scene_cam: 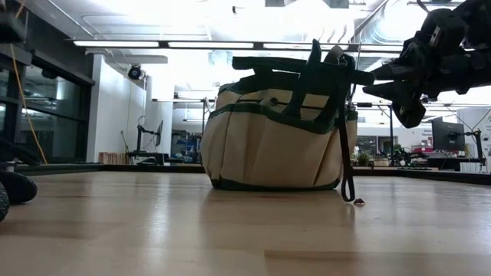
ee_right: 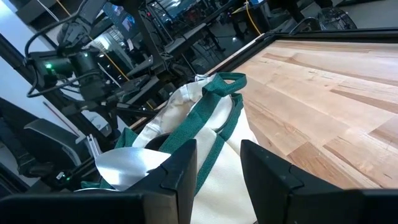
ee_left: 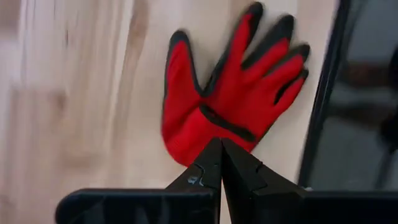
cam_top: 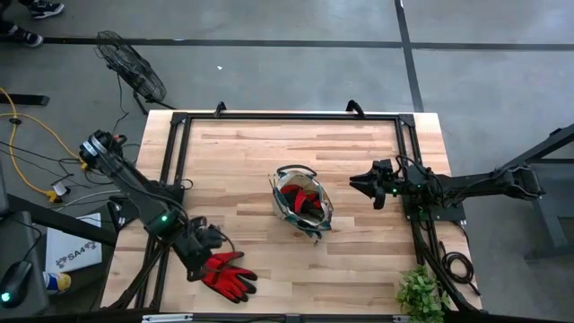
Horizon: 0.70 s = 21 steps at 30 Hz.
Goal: Pick & Place Garden tools in Gardening bag
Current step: Put the red glove into the gardening bag
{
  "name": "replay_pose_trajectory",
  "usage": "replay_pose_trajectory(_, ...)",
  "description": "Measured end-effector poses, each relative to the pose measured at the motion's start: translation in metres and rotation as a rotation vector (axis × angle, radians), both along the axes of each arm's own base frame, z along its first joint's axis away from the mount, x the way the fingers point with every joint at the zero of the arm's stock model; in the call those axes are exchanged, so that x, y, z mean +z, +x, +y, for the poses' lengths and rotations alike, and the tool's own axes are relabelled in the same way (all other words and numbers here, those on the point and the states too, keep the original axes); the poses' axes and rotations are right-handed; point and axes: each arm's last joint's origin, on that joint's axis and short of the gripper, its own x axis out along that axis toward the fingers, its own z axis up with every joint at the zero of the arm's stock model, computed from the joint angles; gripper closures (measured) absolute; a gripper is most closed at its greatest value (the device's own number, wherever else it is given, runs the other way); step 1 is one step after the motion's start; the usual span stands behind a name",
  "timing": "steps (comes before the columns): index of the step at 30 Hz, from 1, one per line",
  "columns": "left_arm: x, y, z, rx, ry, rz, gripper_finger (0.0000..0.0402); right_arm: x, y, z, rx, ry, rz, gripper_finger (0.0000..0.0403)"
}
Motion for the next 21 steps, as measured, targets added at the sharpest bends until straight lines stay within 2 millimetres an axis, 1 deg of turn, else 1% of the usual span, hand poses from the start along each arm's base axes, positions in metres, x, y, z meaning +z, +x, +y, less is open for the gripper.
replay_pose_trajectory(3, -0.005, -0.003, -0.004, 0.213, -0.106, 0.056, 0.0391, 0.0, 0.0, 0.0, 0.0, 0.0, 0.0, 0.0286)
replay_pose_trajectory(6, -0.011, -0.005, -0.013, 0.348, -0.18, 0.098, 0.0358, 0.0, 0.0, 0.0, 0.0, 0.0, 0.001, 0.0286)
replay_pose_trajectory(9, -0.019, -0.007, -0.021, 0.427, -0.209, 0.138, 0.0306, 0.0, 0.0, 0.0, 0.0, 0.0, 0.002, 0.0286)
replay_pose_trajectory(12, -0.026, -0.006, -0.029, 0.497, -0.218, 0.173, 0.0244, 0.0, 0.0, 0.0, 0.0, 0.0, 0.002, 0.0286)
replay_pose_trajectory(17, -0.04, -0.003, -0.035, 0.625, -0.213, 0.233, 0.0144, 0.0, 0.0, 0.0, 0.0, 0.0, 0.002, 0.0286)
replay_pose_trajectory(21, -0.05, 0.002, -0.04, 0.697, -0.222, 0.256, 0.0089, 0.0, 0.0, 0.0, 0.0, 0.0, 0.002, 0.0286)
